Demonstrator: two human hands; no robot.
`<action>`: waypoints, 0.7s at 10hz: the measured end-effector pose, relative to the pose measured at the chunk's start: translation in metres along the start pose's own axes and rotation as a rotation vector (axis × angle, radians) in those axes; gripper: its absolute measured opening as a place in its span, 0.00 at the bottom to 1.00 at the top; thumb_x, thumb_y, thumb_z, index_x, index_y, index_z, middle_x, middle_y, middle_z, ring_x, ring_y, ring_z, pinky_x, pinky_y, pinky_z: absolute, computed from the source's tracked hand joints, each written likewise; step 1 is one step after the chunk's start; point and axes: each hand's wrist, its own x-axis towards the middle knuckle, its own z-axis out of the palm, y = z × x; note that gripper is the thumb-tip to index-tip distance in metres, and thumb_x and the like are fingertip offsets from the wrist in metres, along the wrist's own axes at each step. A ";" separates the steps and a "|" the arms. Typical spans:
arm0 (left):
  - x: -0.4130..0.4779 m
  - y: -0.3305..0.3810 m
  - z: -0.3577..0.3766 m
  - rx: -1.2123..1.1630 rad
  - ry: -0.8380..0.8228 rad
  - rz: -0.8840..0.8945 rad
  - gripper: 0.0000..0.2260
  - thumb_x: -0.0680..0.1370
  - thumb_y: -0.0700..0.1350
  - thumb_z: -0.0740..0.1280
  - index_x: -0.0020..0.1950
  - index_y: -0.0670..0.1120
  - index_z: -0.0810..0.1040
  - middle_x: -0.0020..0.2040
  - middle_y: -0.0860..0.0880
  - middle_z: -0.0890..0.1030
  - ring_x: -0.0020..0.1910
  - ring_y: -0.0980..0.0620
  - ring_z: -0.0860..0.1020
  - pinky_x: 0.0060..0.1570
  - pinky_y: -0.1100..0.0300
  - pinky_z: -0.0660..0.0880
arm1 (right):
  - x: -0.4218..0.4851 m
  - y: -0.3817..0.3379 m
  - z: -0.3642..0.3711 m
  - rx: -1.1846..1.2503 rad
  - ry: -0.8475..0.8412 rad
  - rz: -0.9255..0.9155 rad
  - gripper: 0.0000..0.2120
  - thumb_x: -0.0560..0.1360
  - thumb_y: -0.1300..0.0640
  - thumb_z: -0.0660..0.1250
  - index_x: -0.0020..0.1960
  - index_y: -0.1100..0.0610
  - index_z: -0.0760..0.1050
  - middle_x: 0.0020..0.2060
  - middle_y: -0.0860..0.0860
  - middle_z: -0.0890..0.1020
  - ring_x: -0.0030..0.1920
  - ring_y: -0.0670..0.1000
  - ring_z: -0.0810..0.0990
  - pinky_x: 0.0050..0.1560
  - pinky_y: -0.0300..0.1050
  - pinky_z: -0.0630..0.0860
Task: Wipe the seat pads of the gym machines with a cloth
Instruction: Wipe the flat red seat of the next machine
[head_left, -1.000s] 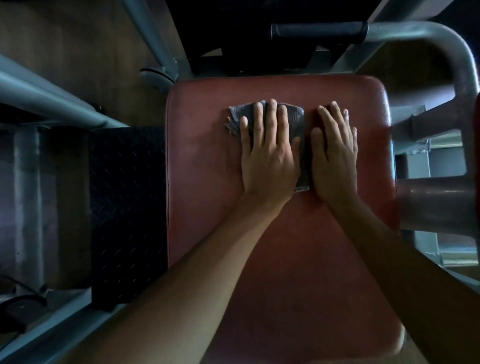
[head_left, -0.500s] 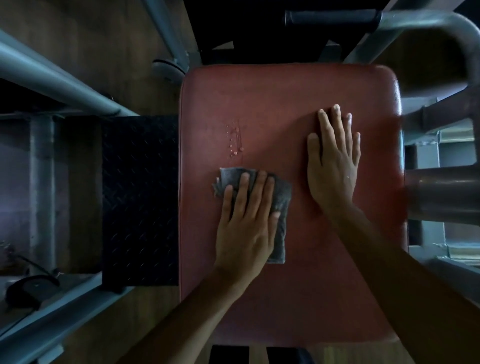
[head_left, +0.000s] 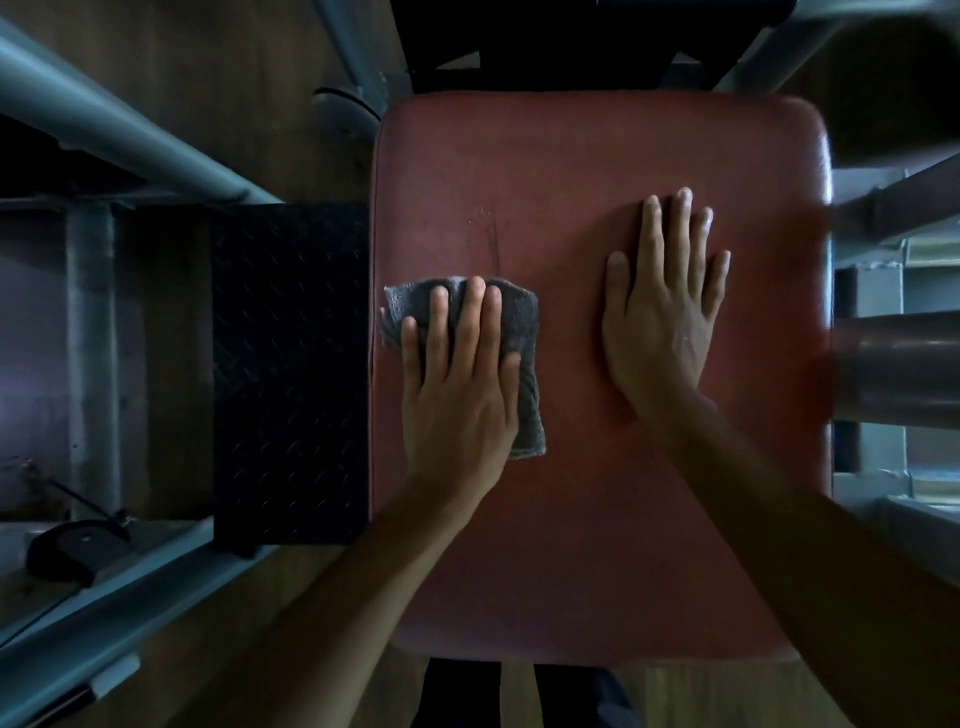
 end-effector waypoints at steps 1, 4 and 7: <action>0.018 -0.001 0.001 -0.020 0.033 0.008 0.24 0.85 0.53 0.48 0.80 0.45 0.56 0.80 0.48 0.58 0.80 0.44 0.54 0.77 0.43 0.51 | -0.006 -0.006 0.003 -0.011 0.004 0.024 0.27 0.85 0.46 0.46 0.81 0.52 0.48 0.81 0.51 0.49 0.80 0.52 0.44 0.79 0.55 0.42; -0.010 0.019 0.004 -0.065 -0.001 -0.037 0.25 0.85 0.54 0.50 0.80 0.45 0.58 0.80 0.49 0.59 0.79 0.45 0.54 0.77 0.43 0.51 | -0.005 -0.006 0.004 -0.021 0.017 0.041 0.27 0.84 0.47 0.47 0.81 0.52 0.49 0.81 0.50 0.49 0.80 0.51 0.45 0.79 0.54 0.42; 0.011 0.014 0.000 -0.030 0.016 -0.008 0.25 0.85 0.54 0.49 0.80 0.46 0.56 0.80 0.49 0.58 0.80 0.45 0.53 0.78 0.44 0.49 | -0.005 -0.008 0.003 -0.006 0.013 0.047 0.27 0.84 0.47 0.47 0.81 0.52 0.50 0.81 0.50 0.50 0.80 0.51 0.45 0.79 0.53 0.42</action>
